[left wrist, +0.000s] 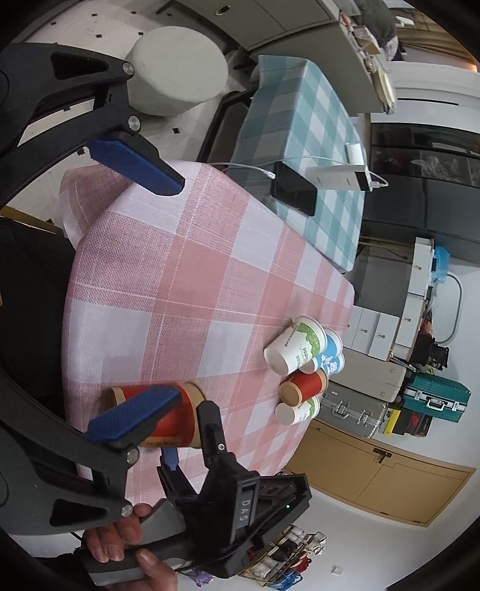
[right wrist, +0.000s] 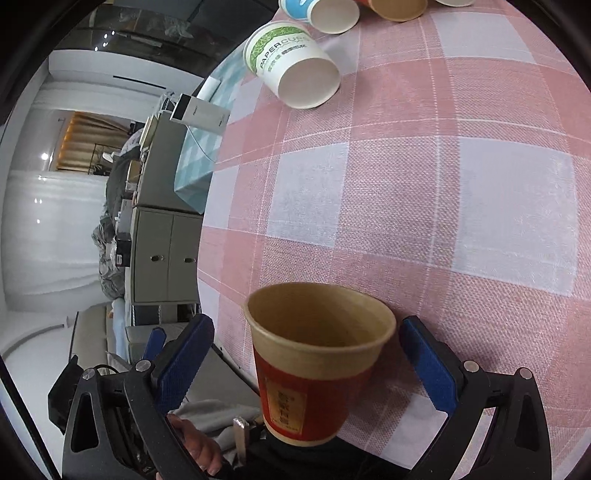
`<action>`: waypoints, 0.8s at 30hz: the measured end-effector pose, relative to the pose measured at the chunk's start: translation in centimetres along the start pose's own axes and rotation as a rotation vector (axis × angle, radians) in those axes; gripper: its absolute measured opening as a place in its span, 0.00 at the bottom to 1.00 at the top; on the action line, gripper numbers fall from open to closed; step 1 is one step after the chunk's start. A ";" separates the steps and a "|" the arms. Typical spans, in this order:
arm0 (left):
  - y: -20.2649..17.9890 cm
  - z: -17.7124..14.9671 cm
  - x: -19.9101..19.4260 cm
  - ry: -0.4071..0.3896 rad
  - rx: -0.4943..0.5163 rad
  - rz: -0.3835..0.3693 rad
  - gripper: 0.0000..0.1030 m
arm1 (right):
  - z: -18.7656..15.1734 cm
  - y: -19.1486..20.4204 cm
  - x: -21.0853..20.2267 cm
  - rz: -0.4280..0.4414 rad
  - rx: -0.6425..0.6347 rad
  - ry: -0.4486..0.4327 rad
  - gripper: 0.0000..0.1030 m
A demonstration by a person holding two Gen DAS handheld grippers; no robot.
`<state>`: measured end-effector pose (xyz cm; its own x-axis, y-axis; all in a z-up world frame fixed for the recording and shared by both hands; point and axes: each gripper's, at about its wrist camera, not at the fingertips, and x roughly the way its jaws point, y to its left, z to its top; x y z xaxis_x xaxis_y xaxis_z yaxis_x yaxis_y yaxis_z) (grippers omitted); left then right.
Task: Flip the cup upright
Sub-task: 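Rotate the right gripper to turn the red cup opening upward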
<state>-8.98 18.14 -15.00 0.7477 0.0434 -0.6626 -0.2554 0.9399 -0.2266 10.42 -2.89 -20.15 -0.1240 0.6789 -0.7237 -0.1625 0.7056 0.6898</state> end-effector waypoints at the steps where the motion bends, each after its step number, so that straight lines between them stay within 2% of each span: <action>1: 0.1 0.0 0.2 0.004 -0.003 -0.003 0.99 | 0.2 0.2 0.2 -0.011 -0.003 0.010 1.00; 4: 0.3 -0.2 0.6 0.009 0.002 -0.009 0.99 | 0.7 0.5 0.6 -0.039 -0.001 0.043 1.00; 8: 0.4 -0.3 1.5 0.033 -0.004 -0.028 0.99 | 1.2 0.3 0.5 -0.034 0.022 0.056 0.97; 11: 0.5 -0.4 1.8 0.047 -0.005 -0.029 0.99 | 1.2 -0.1 0.2 -0.036 0.027 0.054 0.80; 12: 0.4 -0.3 1.9 0.049 -0.003 -0.032 0.99 | 1.2 -0.5 0.1 -0.026 0.032 0.059 0.71; 13: 0.3 -0.3 1.9 0.051 0.000 -0.037 0.99 | 1.2 -0.9 -0.1 -0.011 0.041 0.058 0.69; 16: 0.1 -0.1 2.0 0.057 0.005 -0.045 0.99 | 1.1 -2.1 -0.4 0.042 0.075 0.055 0.68; 19: -0.1 0.1 2.0 0.057 0.008 -0.046 0.99 | 0.9 -2.7 -1.3 0.042 0.065 0.031 0.67; 24: -1.2 0.9 2.9 0.076 0.014 -0.100 0.99 | 0.1 -4.3 -4.6 0.082 0.048 -0.068 0.67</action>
<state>-5.90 17.44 -15.99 0.7201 -0.0759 -0.6897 -0.1733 0.9428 -0.2847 11.81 -9.03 -19.77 -0.0685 0.7460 -0.6625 -0.1069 0.6547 0.7483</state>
